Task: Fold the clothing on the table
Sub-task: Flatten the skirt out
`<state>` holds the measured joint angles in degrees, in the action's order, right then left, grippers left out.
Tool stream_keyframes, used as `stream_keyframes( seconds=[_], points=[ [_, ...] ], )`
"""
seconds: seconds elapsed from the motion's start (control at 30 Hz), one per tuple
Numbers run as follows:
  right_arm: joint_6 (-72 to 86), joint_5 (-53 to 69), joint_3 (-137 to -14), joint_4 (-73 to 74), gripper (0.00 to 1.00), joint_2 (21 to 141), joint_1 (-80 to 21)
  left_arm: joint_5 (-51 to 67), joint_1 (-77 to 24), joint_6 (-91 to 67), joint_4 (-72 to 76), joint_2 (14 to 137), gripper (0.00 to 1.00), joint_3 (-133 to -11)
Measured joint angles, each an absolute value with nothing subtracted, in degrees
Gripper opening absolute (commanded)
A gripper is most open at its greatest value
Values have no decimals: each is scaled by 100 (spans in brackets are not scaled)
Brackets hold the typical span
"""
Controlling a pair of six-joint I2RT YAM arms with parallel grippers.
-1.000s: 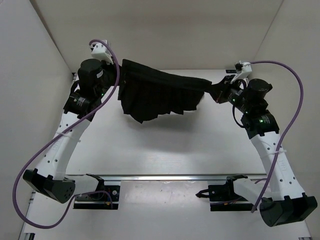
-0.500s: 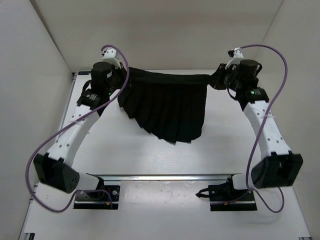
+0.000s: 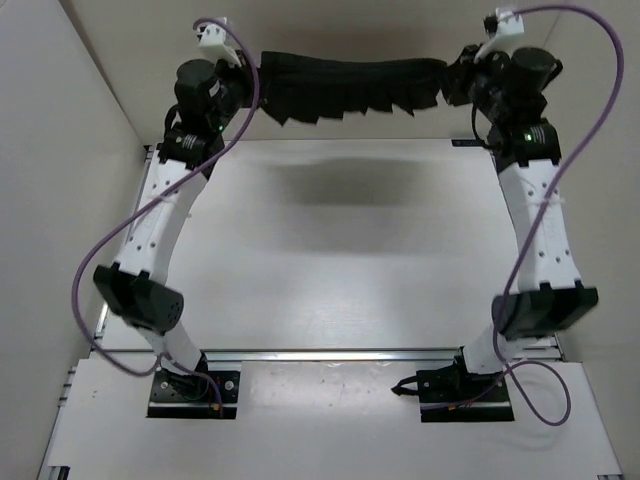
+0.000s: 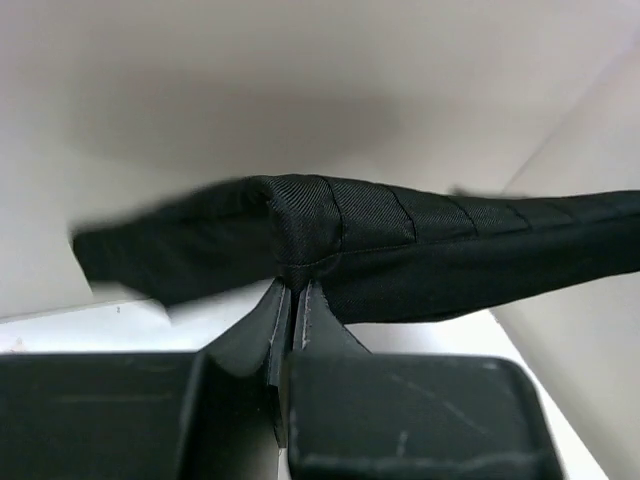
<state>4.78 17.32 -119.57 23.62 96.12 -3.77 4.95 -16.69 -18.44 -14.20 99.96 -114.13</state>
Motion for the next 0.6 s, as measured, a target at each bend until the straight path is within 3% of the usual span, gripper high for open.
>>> stream_keyframes(
  seconds=[0.1,0.23,0.37,0.47,0.6],
  points=[
    [403,1758,-10326,1774,0,8512,-377,473,-1828,-1649,-1142,9065,0,-10361],
    [482,1730,-7546,1358,0,7153,-423,213,-2259,-1529,-895,7620,0,-8027],
    [792,1542,-5207,1988,0,6431,-1002,-56,-2617,-1883,-1452,6377,0,-5739],
    [1044,1566,-4528,2751,0,6219,-1481,-215,-2902,-2307,-2368,5695,0,-4777],
    [1232,1813,-4440,3057,1,6180,-1533,121,-2602,-2698,-2923,5286,0,-4480]
  ],
)
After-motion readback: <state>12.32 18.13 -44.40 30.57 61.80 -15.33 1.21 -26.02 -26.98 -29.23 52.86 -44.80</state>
